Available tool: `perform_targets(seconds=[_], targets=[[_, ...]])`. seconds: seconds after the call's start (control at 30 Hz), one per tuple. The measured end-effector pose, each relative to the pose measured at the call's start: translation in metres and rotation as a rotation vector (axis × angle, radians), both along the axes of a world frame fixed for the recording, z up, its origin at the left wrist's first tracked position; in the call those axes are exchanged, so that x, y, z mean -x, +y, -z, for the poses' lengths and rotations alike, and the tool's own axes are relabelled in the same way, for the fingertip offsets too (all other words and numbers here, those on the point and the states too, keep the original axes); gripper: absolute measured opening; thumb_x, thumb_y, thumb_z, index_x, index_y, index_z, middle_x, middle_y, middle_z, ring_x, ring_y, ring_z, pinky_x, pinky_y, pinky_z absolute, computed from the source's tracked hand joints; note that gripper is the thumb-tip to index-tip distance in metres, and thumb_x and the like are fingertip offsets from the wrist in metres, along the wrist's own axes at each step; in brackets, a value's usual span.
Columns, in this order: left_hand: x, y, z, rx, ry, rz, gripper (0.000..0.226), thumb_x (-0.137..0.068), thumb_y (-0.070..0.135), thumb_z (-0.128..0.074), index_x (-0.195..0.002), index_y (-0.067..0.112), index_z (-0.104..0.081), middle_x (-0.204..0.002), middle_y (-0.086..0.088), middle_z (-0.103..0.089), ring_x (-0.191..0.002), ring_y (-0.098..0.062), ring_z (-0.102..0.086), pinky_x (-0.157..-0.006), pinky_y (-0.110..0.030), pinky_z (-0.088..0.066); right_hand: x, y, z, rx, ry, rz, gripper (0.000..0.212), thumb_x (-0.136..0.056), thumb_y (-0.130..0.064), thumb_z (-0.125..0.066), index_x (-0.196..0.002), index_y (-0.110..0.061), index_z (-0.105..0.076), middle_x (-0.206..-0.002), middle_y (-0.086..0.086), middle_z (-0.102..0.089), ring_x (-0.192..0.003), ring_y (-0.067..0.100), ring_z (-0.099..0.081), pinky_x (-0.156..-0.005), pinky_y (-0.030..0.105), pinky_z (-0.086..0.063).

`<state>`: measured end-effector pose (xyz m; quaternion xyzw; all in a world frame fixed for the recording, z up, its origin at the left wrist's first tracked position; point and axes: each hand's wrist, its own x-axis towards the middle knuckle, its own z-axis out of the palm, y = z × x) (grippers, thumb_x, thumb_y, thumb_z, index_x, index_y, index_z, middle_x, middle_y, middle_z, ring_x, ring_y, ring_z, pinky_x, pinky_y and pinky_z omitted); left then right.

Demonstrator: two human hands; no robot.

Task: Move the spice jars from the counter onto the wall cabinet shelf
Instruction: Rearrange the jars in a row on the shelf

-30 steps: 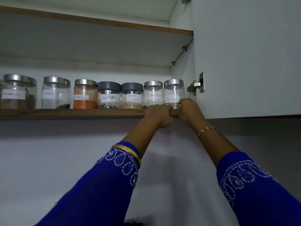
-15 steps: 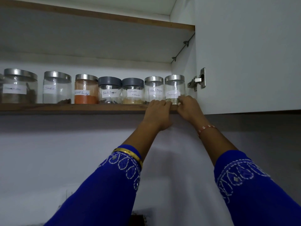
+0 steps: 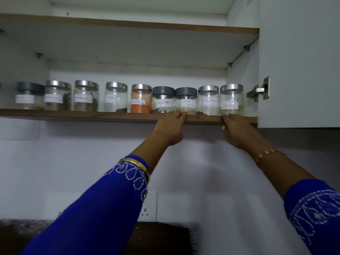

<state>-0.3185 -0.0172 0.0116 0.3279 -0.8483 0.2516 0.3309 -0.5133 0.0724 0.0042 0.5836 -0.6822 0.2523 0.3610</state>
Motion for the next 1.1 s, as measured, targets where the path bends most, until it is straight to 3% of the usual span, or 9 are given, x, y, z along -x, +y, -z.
perform_targets(seconds=[0.2, 0.4, 0.53, 0.77, 0.9, 1.03, 1.1], targets=[[-0.091, -0.023, 0.000, -0.042, 0.049, -0.130, 0.059, -0.087, 0.014, -0.049, -0.142, 0.009, -0.027, -0.142, -0.013, -0.037, -0.125, -0.032, -0.040, -0.100, -0.041, -0.040, -0.082, -0.023, -0.002, -0.027, 0.083, -0.099, 0.046, -0.096, -0.019, -0.042, -0.138, -0.003, -0.037, -0.136, 0.018, -0.046, -0.124, 0.031, -0.042, -0.104, 0.036, -0.031], [-0.201, -0.044, 0.001, -0.014, 0.133, -0.277, 0.059, -0.089, 0.015, -0.048, -0.143, 0.007, -0.026, -0.144, -0.015, -0.033, -0.127, -0.036, -0.037, -0.102, -0.043, -0.036, -0.181, -0.062, -0.011, -0.003, 0.098, -0.242, 0.041, -0.094, -0.021, -0.044, -0.133, -0.006, -0.042, -0.125, 0.014, -0.052, -0.115, 0.028, -0.047, -0.095, 0.036, -0.039], [-0.279, -0.062, -0.004, 0.057, 0.181, -0.269, 0.051, -0.092, 0.018, -0.046, -0.140, 0.004, -0.032, -0.142, -0.017, -0.039, -0.125, -0.037, -0.039, -0.104, -0.042, -0.031, -0.255, -0.091, -0.021, 0.032, 0.089, -0.305, 0.036, -0.096, -0.019, -0.041, -0.128, -0.004, -0.045, -0.127, 0.015, -0.051, -0.118, 0.029, -0.045, -0.096, 0.038, -0.038], [-0.391, -0.111, -0.016, -0.023, 0.210, -0.213, 0.046, -0.098, 0.033, -0.033, -0.136, 0.007, -0.041, -0.139, -0.014, -0.048, -0.126, -0.032, -0.044, -0.106, -0.042, -0.030, -0.373, -0.150, -0.030, -0.037, 0.031, -0.341, 0.040, -0.097, -0.020, -0.038, -0.135, -0.005, -0.041, -0.132, 0.016, -0.047, -0.123, 0.031, -0.042, -0.099, 0.040, -0.039], [-0.436, -0.140, -0.016, -0.162, 0.214, -0.165, 0.055, -0.094, 0.049, -0.020, -0.118, 0.012, -0.054, -0.121, -0.013, -0.060, -0.111, -0.030, -0.054, -0.099, -0.041, -0.036, -0.423, -0.177, -0.036, -0.134, -0.037, -0.357, 0.035, -0.099, -0.022, -0.034, -0.122, -0.003, -0.053, -0.126, 0.017, -0.053, -0.117, 0.035, -0.049, -0.094, 0.041, -0.044], [-0.453, -0.155, -0.019, -0.249, 0.263, -0.151, 0.052, -0.099, 0.040, -0.018, -0.110, 0.009, -0.059, -0.113, -0.017, -0.063, -0.106, -0.031, -0.055, -0.084, -0.032, -0.038, -0.456, -0.195, -0.043, -0.222, -0.094, -0.362, 0.033, -0.100, -0.023, -0.031, -0.097, -0.004, -0.059, -0.106, 0.018, -0.059, -0.097, 0.032, -0.055, -0.077, 0.032, -0.040], [-0.453, -0.159, -0.026, -0.288, 0.256, -0.168, 0.057, -0.100, 0.040, -0.015, -0.111, 0.006, -0.060, -0.115, -0.020, -0.062, -0.108, -0.032, -0.054, -0.084, -0.031, -0.036, -0.470, -0.205, -0.049, -0.252, -0.120, -0.358, 0.031, -0.100, -0.022, -0.031, -0.081, -0.012, -0.054, -0.096, 0.015, -0.056, -0.089, 0.027, -0.052, -0.074, 0.029, -0.036]])
